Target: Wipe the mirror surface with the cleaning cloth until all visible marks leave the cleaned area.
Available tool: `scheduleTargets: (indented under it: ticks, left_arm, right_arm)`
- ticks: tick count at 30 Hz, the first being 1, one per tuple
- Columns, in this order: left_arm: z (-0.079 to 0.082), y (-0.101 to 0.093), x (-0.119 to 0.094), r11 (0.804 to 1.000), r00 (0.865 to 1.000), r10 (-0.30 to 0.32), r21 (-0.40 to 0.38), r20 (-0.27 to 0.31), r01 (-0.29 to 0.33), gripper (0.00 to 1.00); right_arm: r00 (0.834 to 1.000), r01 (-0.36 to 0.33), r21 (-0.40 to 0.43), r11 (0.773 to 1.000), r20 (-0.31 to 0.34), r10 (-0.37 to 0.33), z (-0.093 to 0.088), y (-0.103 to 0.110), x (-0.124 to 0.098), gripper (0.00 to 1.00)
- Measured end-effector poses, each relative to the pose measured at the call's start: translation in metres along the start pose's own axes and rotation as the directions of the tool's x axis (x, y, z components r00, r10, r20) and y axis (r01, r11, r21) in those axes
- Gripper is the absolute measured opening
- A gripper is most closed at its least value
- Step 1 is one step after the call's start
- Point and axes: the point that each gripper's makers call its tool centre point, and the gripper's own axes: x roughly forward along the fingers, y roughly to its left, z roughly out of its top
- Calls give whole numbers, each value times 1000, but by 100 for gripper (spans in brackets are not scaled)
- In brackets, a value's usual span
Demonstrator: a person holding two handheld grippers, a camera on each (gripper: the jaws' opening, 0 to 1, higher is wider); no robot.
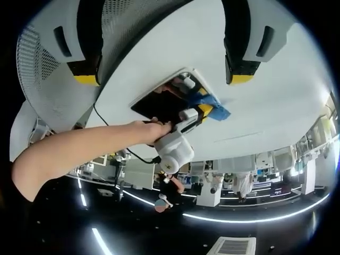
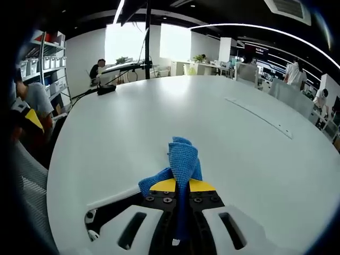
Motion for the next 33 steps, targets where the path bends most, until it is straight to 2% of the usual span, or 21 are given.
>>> scheduleTargets:
  ticks: [24,33]
  left_arm:
    - [-1,2,0,1000,1000,4,-11,-7,-4,96]
    - [0,2,1,1000,1000,9,-6,-7,-9,96]
  right_arm:
    - [998,33,-1,999,-52,-33,-21,-26,-25,0]
    - [998,27,9,1000,-57,-26,-22,-28,-25,0]
